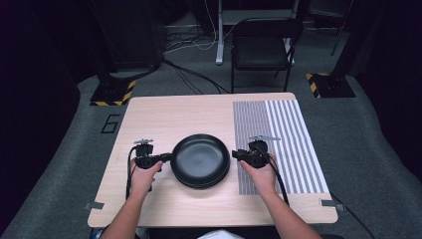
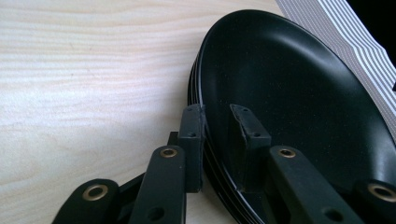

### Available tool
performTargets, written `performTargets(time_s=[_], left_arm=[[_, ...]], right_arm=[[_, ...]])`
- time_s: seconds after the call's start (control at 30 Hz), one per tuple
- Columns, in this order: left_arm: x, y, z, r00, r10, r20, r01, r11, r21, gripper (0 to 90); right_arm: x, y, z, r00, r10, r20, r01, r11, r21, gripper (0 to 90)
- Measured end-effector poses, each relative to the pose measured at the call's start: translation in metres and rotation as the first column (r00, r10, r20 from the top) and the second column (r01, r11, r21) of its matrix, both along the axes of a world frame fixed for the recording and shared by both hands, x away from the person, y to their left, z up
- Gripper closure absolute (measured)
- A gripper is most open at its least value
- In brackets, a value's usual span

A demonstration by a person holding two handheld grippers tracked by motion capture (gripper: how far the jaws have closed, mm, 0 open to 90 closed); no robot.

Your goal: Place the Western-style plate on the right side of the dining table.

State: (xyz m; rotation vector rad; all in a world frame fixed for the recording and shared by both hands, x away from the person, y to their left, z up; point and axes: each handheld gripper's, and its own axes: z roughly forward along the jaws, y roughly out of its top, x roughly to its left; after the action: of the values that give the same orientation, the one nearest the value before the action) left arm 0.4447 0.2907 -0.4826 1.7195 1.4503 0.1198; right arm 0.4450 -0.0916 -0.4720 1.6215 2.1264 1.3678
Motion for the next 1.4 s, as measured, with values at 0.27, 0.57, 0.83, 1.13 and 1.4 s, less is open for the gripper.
performTargets(time_s=[0.27,0.57,0.83,1.13,1.4], left_arm=[[0.002,0.004,-0.004,0.9996,-0.012,-0.026,0.011,0.9994,-0.032,81.0],[0.001,-0.004,-0.003,0.9997,-0.012,-0.021,0.012,0.9999,-0.009,81.4],[0.000,-0.006,-0.002,0.9998,-0.002,-0.018,0.002,1.0000,-0.001,81.3],[-0.001,-0.009,-0.001,1.0000,0.000,-0.010,0.000,0.9996,0.027,81.4],[-0.001,-0.015,-0.001,0.9999,0.008,-0.011,-0.008,0.9995,0.030,81.7]], right_arm=[[0.002,0.004,-0.005,0.9989,0.004,-0.046,-0.004,0.9998,0.018,67.5],[0.004,0.009,-0.013,0.9964,0.017,-0.083,-0.013,0.9987,0.050,67.4],[0.005,0.013,-0.017,0.9934,0.022,-0.113,-0.013,0.9966,0.081,70.3],[0.008,0.014,-0.023,0.9840,-0.025,-0.177,0.044,0.9935,0.105,77.8],[0.008,0.009,-0.022,0.9721,-0.059,-0.227,0.096,0.9827,0.158,80.7]])
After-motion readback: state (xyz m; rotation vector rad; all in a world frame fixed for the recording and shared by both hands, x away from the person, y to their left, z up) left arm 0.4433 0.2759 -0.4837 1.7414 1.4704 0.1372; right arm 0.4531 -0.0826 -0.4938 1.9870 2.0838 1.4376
